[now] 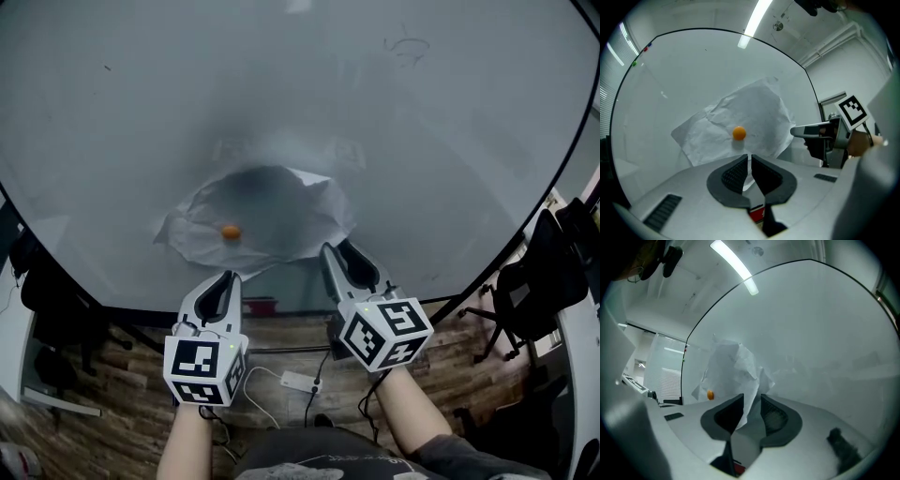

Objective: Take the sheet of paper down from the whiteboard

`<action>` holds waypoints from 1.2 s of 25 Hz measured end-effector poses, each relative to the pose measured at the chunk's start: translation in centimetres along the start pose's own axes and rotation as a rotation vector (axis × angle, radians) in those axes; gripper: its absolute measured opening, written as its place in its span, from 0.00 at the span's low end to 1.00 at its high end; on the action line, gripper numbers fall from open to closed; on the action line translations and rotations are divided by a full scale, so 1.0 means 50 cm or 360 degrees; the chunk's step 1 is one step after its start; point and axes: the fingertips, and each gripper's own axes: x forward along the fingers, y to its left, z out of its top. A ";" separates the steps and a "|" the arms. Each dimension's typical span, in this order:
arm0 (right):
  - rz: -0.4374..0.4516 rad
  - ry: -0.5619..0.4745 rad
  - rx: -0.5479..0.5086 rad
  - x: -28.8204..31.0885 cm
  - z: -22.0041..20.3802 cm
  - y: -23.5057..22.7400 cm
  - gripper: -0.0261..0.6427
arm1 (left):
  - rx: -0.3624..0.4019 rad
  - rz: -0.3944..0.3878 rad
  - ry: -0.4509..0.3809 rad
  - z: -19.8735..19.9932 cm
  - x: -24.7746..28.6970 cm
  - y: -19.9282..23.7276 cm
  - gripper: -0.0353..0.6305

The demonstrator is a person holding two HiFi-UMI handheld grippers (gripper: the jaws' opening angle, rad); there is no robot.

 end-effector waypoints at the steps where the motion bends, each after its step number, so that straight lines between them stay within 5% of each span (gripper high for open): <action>1: -0.0006 -0.0002 0.0003 0.003 0.001 -0.002 0.19 | 0.0005 0.0001 0.0001 0.002 0.002 0.000 0.08; 9: 0.0001 -0.0056 0.0011 0.010 0.004 -0.007 0.08 | 0.0024 0.0059 -0.0065 0.029 0.008 0.003 0.09; 13: 0.0036 -0.0053 0.0030 0.012 0.003 -0.005 0.08 | 0.0031 0.0097 -0.0103 0.050 0.023 0.008 0.23; 30: 0.0176 -0.0050 0.0060 0.016 0.003 -0.011 0.08 | 0.0094 0.0379 -0.0083 0.092 0.065 0.033 0.27</action>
